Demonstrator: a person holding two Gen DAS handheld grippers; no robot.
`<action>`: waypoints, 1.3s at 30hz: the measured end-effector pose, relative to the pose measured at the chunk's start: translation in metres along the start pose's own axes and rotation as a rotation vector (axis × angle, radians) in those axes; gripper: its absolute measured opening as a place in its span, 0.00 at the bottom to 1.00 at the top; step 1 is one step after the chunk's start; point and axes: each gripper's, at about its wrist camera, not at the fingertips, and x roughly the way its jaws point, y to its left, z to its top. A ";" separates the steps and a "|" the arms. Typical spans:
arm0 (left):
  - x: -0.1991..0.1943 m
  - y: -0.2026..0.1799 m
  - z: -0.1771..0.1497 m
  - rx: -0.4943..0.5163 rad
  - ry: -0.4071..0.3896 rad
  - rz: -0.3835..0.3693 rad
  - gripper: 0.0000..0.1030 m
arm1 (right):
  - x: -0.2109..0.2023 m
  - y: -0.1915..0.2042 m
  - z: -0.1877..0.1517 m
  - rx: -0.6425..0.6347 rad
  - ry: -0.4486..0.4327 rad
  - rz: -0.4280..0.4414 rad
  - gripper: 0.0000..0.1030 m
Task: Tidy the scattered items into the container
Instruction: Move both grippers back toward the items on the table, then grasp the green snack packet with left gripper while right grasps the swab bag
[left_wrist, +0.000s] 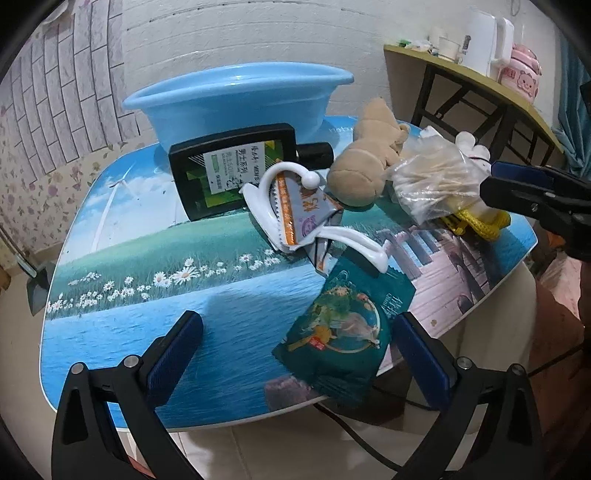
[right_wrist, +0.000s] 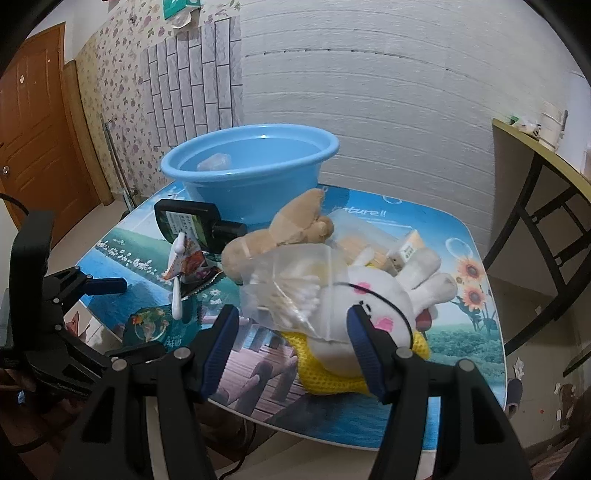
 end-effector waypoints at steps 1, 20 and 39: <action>0.000 0.001 0.000 -0.001 -0.003 0.000 1.00 | 0.001 0.001 0.001 -0.002 0.001 0.000 0.59; -0.004 -0.007 -0.006 0.096 -0.063 -0.058 0.68 | 0.024 0.012 0.011 -0.067 0.017 -0.038 0.59; -0.017 -0.004 -0.008 0.108 -0.075 -0.113 0.40 | 0.031 0.012 0.006 -0.079 0.080 0.059 0.14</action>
